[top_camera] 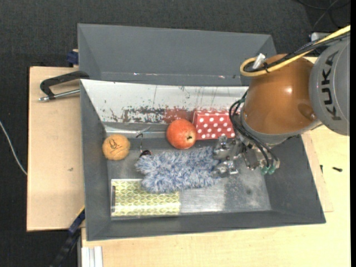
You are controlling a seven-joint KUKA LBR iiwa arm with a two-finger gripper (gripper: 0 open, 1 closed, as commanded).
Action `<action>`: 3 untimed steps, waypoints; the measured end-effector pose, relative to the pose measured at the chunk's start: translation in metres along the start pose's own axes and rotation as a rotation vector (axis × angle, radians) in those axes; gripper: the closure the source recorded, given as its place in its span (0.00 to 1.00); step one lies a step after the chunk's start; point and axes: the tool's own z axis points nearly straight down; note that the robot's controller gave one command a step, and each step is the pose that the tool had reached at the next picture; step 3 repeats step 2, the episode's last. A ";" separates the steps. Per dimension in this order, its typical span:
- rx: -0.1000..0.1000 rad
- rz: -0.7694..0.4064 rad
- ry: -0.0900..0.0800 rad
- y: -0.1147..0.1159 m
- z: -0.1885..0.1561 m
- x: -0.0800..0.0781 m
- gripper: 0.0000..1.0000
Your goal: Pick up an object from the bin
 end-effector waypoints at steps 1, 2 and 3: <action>0.000 0.000 0.000 0.000 0.000 0.000 1.00; 0.000 -0.259 -0.004 0.018 -0.108 -0.050 1.00; 0.000 -0.259 -0.004 0.018 -0.108 -0.050 1.00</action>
Offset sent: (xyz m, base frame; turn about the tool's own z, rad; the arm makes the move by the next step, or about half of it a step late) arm 0.0448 0.0233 0.1067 -0.2599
